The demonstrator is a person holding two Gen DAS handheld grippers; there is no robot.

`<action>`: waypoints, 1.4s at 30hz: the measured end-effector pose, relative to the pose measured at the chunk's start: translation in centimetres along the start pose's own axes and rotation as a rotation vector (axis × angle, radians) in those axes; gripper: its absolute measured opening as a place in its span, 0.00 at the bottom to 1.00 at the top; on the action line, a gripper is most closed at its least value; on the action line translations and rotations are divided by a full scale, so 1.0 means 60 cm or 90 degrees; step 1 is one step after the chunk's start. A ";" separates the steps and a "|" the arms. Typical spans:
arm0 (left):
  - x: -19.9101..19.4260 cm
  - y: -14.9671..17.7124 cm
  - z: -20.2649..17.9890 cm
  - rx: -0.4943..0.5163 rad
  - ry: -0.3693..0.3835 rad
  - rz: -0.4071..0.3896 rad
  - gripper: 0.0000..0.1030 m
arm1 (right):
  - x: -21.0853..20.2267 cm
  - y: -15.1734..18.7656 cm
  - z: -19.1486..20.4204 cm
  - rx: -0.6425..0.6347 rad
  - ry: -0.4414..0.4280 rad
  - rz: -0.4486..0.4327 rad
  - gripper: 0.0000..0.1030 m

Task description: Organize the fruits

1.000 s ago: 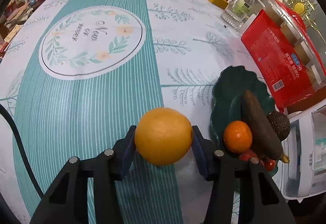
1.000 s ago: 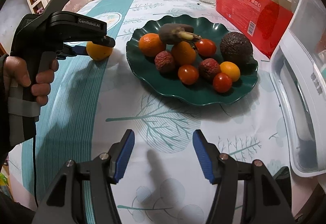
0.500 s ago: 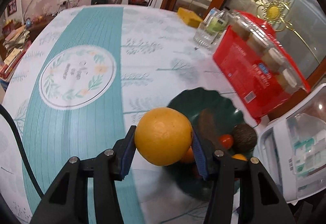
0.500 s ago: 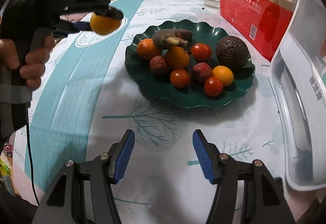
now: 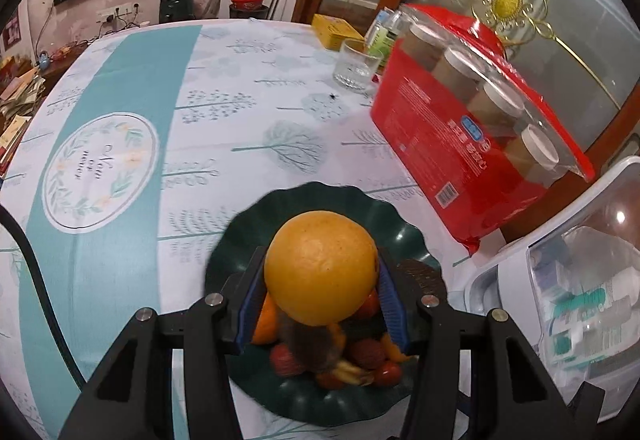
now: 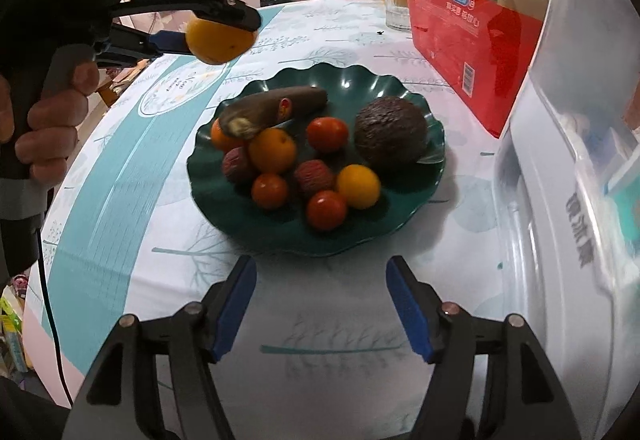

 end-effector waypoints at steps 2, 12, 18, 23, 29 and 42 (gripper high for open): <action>0.018 0.002 -0.015 0.002 0.001 0.013 0.49 | 0.002 -0.001 -0.004 -0.006 -0.014 -0.001 0.66; 0.106 0.012 -0.053 -0.005 -0.015 0.075 0.49 | 0.029 0.001 -0.023 -0.011 -0.075 0.019 0.66; 0.126 0.018 -0.042 -0.015 -0.033 0.097 0.49 | 0.036 0.000 -0.017 -0.021 -0.096 0.022 0.66; 0.123 0.023 -0.031 -0.034 -0.035 0.103 0.49 | 0.036 0.000 -0.017 -0.017 -0.101 0.024 0.66; 0.081 0.015 -0.024 -0.046 -0.026 0.060 0.51 | 0.028 -0.001 -0.014 -0.019 -0.090 0.018 0.67; -0.077 0.101 0.058 -0.085 -0.057 0.029 0.62 | -0.029 0.005 0.012 -0.001 -0.038 -0.006 0.75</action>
Point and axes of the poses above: each gripper's, at about its wrist camera, not at the fingertips, and x roughly the way its jaws point, z to its left, y to its underside, the point moved 8 cm from there along x, roughly the way its jaws point, and after that the axes turned 11 degrees about y, right-handed, at the moved point
